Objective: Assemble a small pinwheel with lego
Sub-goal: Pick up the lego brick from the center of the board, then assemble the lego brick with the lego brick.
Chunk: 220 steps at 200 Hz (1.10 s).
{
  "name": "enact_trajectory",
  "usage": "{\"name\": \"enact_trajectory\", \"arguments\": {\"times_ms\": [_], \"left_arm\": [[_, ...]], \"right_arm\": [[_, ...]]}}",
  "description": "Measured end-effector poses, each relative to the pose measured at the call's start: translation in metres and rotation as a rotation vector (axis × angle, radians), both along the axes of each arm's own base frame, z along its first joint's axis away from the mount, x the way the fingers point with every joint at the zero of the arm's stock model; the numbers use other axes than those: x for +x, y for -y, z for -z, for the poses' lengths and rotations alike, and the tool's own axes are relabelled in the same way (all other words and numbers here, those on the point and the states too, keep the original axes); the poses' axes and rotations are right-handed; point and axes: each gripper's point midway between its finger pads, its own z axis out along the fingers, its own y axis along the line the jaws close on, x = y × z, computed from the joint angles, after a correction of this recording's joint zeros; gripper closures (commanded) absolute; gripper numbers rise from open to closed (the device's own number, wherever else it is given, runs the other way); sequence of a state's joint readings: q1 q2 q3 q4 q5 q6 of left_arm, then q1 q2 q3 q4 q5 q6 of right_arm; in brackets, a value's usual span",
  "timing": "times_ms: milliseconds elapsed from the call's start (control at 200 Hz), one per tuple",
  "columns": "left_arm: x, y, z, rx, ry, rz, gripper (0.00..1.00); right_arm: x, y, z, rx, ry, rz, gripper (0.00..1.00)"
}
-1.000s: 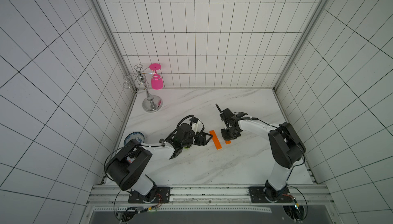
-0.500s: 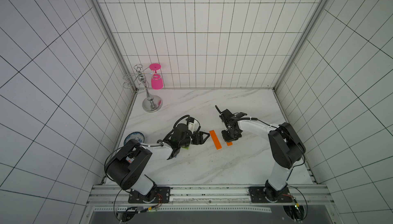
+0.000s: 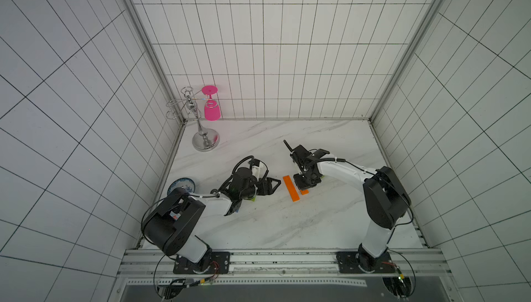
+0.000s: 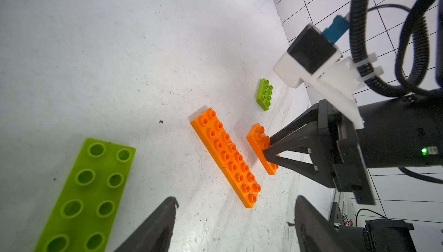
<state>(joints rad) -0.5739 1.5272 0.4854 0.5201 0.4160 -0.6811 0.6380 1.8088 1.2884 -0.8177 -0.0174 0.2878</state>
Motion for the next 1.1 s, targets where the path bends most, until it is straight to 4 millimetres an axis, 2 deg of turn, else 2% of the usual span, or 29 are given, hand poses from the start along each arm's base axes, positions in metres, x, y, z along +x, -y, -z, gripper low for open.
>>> {"name": "enact_trajectory", "arguments": {"times_ms": [250,420,1099], "left_arm": [[0.000,-0.001,0.001,0.001,-0.002,-0.003,0.21],[0.001,-0.002,0.001,0.000,-0.001,-0.004,0.21],[0.002,-0.002,-0.001,-0.004,0.005,-0.005,0.21]], "right_arm": [[0.009,-0.020,-0.014,0.039,0.021,-0.023,0.74],[0.006,-0.028,-0.007,0.031,0.001,-0.041,0.74],[0.007,-0.033,0.011,0.003,-0.043,-0.026,0.74]]}}
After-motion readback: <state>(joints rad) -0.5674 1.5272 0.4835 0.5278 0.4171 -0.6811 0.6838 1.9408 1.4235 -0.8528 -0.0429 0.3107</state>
